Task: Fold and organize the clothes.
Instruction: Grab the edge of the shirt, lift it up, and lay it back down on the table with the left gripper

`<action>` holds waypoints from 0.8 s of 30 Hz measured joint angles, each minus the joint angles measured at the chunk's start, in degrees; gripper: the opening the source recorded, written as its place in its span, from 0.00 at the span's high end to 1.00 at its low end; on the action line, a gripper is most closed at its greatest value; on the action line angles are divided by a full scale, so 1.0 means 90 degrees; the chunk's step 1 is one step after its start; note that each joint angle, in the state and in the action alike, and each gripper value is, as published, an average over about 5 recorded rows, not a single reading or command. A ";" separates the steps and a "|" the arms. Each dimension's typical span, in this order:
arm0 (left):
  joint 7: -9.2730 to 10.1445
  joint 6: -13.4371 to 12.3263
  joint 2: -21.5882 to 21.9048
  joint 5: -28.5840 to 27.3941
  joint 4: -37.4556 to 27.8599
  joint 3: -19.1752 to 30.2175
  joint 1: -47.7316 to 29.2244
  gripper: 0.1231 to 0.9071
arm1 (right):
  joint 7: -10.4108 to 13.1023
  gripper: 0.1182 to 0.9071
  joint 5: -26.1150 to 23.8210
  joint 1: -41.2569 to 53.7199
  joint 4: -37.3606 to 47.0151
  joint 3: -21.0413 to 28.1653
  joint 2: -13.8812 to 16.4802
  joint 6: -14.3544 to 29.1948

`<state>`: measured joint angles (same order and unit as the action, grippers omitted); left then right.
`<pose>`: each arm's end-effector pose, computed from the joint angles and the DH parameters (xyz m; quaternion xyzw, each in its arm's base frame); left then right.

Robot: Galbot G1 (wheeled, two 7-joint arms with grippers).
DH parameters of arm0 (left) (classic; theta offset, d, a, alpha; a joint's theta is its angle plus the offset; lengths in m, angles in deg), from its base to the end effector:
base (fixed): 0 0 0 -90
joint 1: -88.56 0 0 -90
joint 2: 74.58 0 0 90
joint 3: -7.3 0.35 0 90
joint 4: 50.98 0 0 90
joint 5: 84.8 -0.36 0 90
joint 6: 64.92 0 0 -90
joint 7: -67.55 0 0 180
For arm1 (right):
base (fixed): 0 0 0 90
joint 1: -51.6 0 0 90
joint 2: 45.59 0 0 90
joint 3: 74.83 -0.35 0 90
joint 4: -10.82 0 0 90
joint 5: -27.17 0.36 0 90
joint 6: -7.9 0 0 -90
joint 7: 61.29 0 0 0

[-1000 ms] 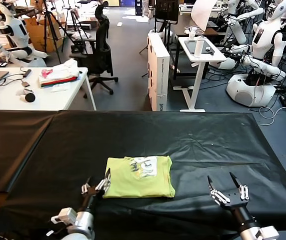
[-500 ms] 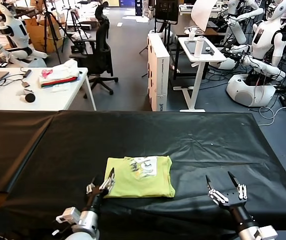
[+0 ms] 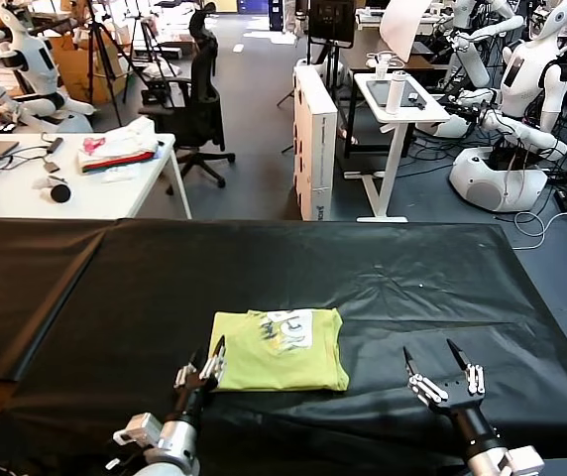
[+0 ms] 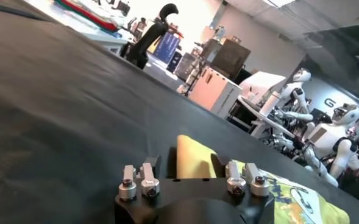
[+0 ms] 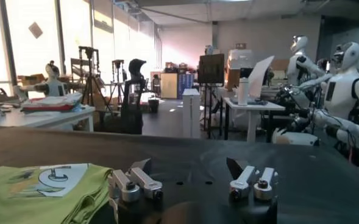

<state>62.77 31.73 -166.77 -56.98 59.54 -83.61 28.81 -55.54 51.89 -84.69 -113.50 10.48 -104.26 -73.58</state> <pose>0.1784 -0.0032 -0.3632 -0.0193 -0.9575 0.2599 0.1238 0.1231 -0.0972 -0.2922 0.0733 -0.9962 0.0139 0.0440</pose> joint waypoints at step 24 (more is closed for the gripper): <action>-0.0081 0.0016 -0.0001 0.0058 0.0078 0.0005 0.0042 0.90 | 0.0013 0.00 -0.0114 0.0076 0.0042 0.0145 -0.0061 -0.0032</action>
<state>62.04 31.87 -166.77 -56.45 60.24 -83.57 29.18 -55.42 50.87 -84.00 -113.12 11.79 -104.80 -73.87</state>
